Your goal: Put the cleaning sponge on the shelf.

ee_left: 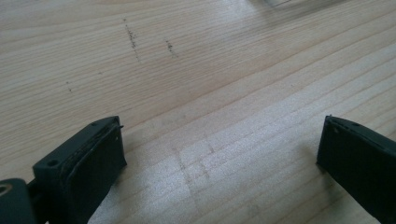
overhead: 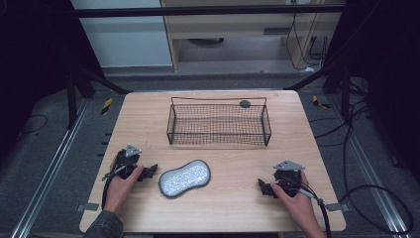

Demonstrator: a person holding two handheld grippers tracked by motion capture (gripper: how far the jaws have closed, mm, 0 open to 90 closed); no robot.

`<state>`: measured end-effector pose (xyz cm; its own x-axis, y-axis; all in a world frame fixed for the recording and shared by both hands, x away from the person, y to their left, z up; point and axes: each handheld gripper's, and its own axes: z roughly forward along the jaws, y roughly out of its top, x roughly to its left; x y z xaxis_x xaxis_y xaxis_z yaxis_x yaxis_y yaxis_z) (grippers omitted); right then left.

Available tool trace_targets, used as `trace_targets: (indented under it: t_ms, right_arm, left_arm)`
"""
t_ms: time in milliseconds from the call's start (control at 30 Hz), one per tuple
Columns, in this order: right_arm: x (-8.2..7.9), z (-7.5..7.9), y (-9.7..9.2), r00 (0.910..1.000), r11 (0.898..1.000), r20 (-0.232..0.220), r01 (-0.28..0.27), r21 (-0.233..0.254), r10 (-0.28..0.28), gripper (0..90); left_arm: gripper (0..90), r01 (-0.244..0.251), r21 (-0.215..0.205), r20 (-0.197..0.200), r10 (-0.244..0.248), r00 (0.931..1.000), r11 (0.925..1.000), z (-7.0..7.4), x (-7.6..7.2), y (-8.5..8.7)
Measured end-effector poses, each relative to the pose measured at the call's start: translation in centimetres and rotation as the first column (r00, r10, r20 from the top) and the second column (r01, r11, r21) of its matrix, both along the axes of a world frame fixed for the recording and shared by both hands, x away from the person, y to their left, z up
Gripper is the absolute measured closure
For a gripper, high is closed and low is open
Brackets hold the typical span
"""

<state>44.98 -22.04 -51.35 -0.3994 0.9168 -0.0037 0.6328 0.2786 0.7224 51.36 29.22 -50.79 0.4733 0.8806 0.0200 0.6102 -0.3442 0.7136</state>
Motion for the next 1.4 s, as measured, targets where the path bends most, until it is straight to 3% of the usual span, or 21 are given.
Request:
trace_targets:
  t_ms: [200,300,367,500,733,800,933,1133,1400]
  right_arm:
    - [0.0,0.0,0.0,1.0,1.0,0.0,0.001,-0.001,-0.001,0.3]
    - [0.0,0.0,0.0,1.0,1.0,0.003,-0.001,-0.004,0.001,0.3]
    - [0.0,0.0,0.0,1.0,1.0,0.004,-0.002,-0.005,0.002,0.3]
    - [0.0,0.0,0.0,1.0,1.0,0.003,-0.002,-0.006,0.002,0.3]
    - [0.0,0.0,0.0,1.0,1.0,0.004,-0.002,-0.006,0.002,0.4]
    - [0.0,0.0,0.0,1.0,1.0,0.004,-0.002,-0.006,0.002,0.3]
    - [0.0,0.0,0.0,1.0,1.0,0.004,-0.001,-0.006,0.001,0.4]
    - [0.0,0.0,0.0,1.0,1.0,0.002,0.004,0.001,-0.004,0.6]
    - [0.0,0.0,0.0,1.0,1.0,0.004,0.004,-0.001,-0.004,0.6]
  left_arm:
    - [2.8,0.015,0.01,-0.004,-0.015,0.9999,0.9998,0.8,-0.5,-0.4]
    - [2.8,0.082,0.059,-0.013,-0.081,0.9966,0.9949,2.0,-1.0,-1.4]
    - [2.8,0.136,0.114,-0.023,-0.134,0.9907,0.9841,3.0,-1.4,-2.3]
    - [3.5,0.178,0.109,-0.05,-0.173,0.9836,0.978,4.5,-1.6,-3.4]
    - [3.8,0.175,0.102,-0.03,-0.173,0.9845,0.9793,6.6,-1.2,-3.7]
    - [3.9,0.184,0.089,-0.041,-0.181,0.9827,0.9789,7.1,-1.2,-3.9]
    - [4.2,0.228,0.145,-0.059,-0.222,0.9733,0.9627,8.1,-1.5,-4.7]
    - [4.1,0.284,0.172,-0.081,-0.274,0.9582,0.9432,8.8,-2.4,-5.6]
    - [3.9,0.297,0.181,-0.081,-0.287,0.9545,0.9375,9.0,-2.8,-5.5]
